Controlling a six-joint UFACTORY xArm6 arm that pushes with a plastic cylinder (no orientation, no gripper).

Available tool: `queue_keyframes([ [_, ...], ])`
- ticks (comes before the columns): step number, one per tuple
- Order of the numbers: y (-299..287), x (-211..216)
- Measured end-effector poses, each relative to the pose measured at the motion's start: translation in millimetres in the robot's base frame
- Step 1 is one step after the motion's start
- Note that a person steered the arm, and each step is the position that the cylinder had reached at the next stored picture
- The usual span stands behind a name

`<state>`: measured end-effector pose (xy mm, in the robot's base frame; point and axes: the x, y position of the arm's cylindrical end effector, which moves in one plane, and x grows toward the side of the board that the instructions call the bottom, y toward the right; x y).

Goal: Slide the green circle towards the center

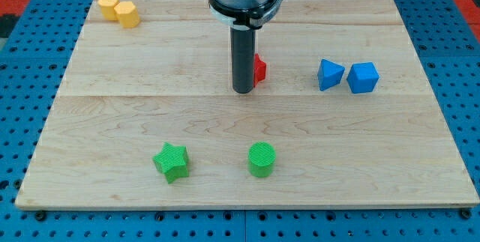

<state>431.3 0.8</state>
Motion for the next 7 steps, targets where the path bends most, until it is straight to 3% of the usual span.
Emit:
queue_keyframes([
  [4,38.6,63.5],
  [6,75.0,140.7],
  [7,36.0,160.7],
])
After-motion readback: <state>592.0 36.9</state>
